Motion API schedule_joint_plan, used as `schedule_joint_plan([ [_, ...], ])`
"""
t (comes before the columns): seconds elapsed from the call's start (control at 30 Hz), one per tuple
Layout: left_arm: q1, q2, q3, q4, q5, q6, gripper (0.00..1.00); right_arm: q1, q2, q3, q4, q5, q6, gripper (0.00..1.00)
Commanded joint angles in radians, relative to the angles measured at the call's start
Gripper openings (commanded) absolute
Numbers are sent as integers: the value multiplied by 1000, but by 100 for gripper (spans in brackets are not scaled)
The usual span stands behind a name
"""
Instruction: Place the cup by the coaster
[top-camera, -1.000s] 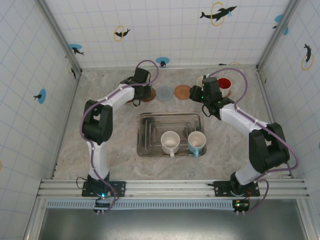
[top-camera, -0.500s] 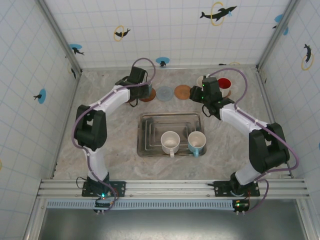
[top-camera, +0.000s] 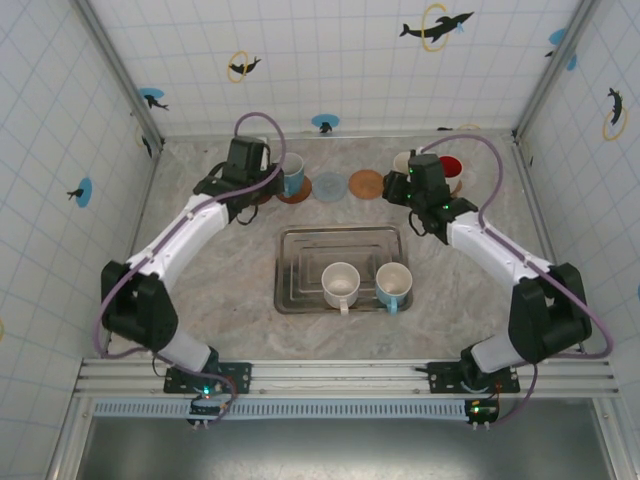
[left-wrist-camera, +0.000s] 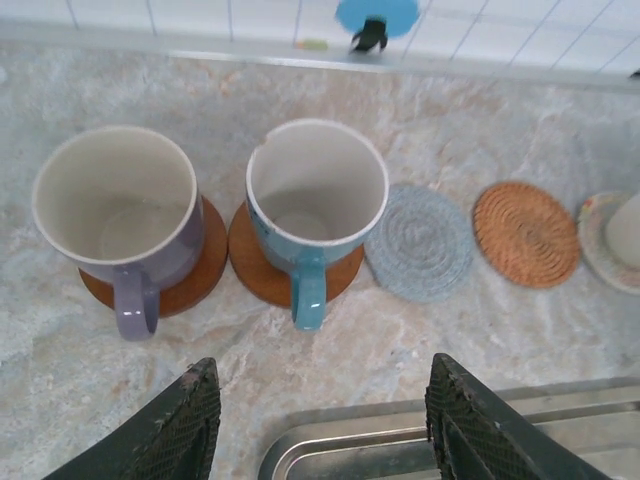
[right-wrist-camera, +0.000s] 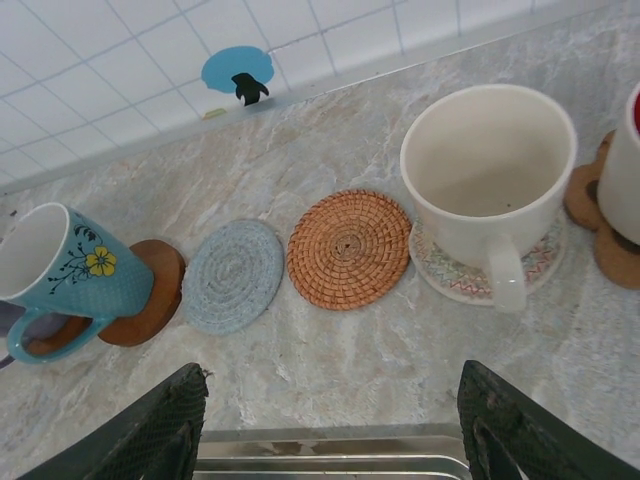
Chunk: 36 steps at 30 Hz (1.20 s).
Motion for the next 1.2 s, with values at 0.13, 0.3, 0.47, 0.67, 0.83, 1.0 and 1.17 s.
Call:
schedule_joint_plan([
  [0.13,-18,-219,-198,154,35,-69,56,31,-182,42,-173,39,-72,68],
  [0.3,-38,-339,-330,212,34,-90,56,101,-280,36,-311,77,-121,68],
  [0.47,-72,-422,-414,273,53,-94,56,185,-330,51,-524,138,-115,68],
  [0.67,-77,-457,-450,292,58,-79,56,305,-393,0,-679,183,-13,68],
  [0.83,-76,-470,-456,279,36,-65,56,383,-459,-43,-775,215,86,67],
  [1.0,-77,-483,-466,281,32,-56,57,437,-499,-64,-881,219,177,65],
  [1.17,-77,-494,-471,280,28,-55,57,501,-536,-125,-901,202,286,65],
])
